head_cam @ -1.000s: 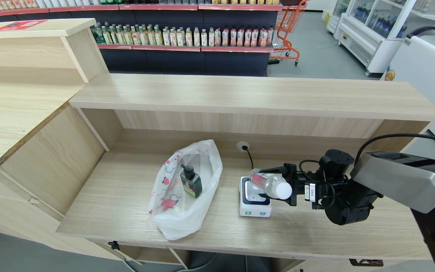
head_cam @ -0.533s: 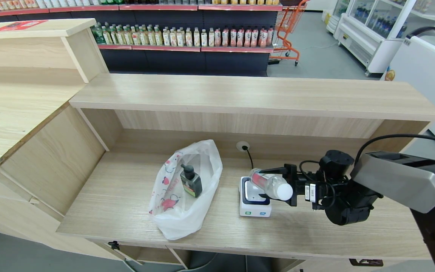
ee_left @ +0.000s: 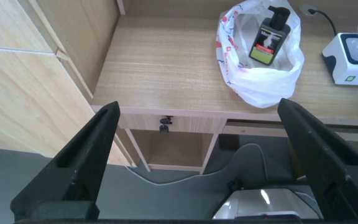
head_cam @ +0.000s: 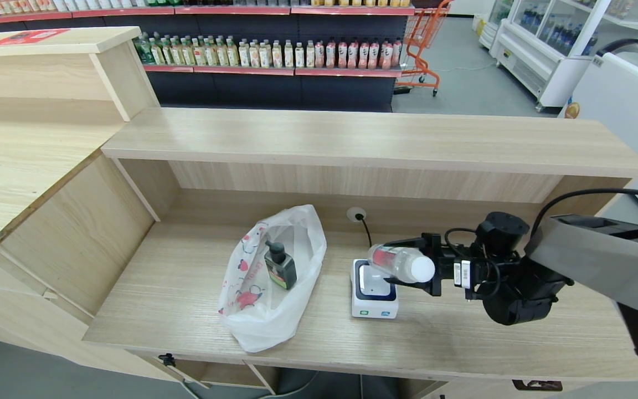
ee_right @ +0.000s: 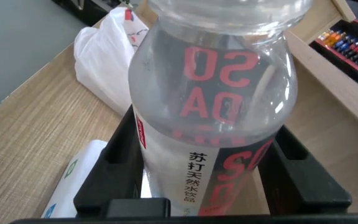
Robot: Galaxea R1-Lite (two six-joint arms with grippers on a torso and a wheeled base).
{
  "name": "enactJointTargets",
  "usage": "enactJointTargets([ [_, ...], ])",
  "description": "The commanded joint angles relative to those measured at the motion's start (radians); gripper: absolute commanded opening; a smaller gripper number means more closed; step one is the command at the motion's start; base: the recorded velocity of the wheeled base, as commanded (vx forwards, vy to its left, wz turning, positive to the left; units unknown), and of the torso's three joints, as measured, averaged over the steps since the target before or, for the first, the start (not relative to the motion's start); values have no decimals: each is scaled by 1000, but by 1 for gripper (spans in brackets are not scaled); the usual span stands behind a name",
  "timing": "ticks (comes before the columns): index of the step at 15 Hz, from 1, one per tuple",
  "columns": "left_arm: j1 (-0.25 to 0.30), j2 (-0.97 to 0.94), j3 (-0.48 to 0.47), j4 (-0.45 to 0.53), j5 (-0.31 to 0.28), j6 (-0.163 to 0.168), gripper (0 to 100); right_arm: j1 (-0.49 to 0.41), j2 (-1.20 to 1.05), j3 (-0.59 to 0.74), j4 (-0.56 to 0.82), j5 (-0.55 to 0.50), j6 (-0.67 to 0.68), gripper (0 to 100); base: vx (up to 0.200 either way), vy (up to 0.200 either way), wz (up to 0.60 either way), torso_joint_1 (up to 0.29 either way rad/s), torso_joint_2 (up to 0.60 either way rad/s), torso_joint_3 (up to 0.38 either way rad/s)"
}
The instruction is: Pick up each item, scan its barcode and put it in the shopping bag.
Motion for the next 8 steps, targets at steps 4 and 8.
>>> enactJointTargets([
  [4,0,-1,0,0,0,1,100,-172,-350,296,-4,-4,285,0,0,0,0,0,0,0],
  [8,0,-1,0,0,0,0,100,-254,-605,467,65,-130,643,0,0,0,0,0,0,0],
])
